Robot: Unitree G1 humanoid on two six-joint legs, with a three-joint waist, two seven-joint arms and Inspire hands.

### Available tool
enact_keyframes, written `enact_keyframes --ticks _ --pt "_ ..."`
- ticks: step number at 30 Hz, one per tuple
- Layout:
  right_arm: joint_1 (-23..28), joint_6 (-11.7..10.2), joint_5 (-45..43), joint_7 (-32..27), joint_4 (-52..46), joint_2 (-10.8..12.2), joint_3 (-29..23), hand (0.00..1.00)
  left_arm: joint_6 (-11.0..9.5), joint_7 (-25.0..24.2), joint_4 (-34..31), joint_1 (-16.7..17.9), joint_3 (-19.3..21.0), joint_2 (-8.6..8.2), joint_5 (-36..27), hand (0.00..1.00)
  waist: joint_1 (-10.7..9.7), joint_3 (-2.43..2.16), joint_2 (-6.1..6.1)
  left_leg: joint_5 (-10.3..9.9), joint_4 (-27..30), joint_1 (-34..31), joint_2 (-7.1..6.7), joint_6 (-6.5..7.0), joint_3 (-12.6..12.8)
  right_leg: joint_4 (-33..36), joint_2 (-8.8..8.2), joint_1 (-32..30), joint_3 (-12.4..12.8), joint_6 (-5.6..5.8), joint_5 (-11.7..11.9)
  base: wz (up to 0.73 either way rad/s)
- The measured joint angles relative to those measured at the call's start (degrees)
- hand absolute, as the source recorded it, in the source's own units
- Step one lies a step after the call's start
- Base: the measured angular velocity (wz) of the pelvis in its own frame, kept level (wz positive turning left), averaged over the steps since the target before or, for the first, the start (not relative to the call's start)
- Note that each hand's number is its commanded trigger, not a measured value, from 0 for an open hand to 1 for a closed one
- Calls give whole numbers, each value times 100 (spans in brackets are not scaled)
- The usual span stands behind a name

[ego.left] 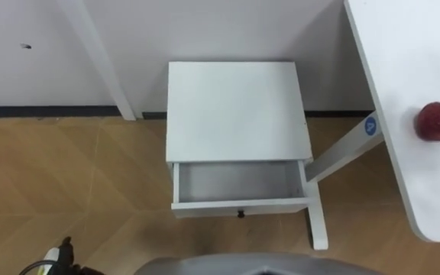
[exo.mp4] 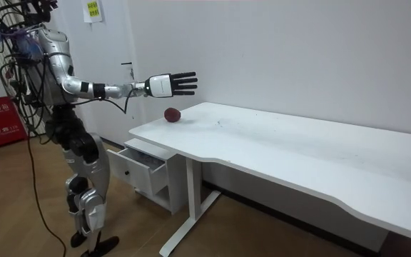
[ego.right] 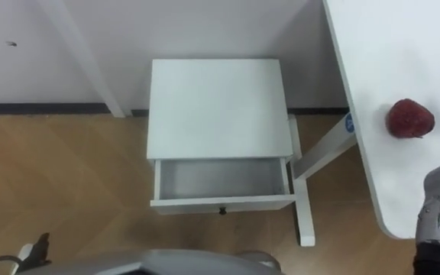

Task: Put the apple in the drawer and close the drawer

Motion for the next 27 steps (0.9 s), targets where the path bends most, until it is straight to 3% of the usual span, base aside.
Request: enact_keyframes --ticks 5,13,22,27 --pt "23 46 -461 270 79 0 227 0 16 -115 -43 59 0 56 2 0 -1 21 -52 6 7 -14 2 -11 -57 -74 8 47 -57 -12 13 6" --pt "270 115 -655 975 442 1 425 0 29 -146 -186 148 -50 60 -17 0 17 -3 -50 8 15 32 2 -13 -106 -68 -5 110 -127 -11 13 4" --pt "378 95 -705 1169 1015 1 647 0 21 -105 -94 168 -186 64 -18 0 67 -10 -51 10 48 127 -1 -17 -117 -63 -33 227 -136 -14 15 0" --pt "422 92 -916 1223 1090 1 677 0 11 -106 -49 192 -219 67 -17 0 70 -42 -3 10 62 131 0 -17 -133 -53 -31 250 -146 -14 27 0"
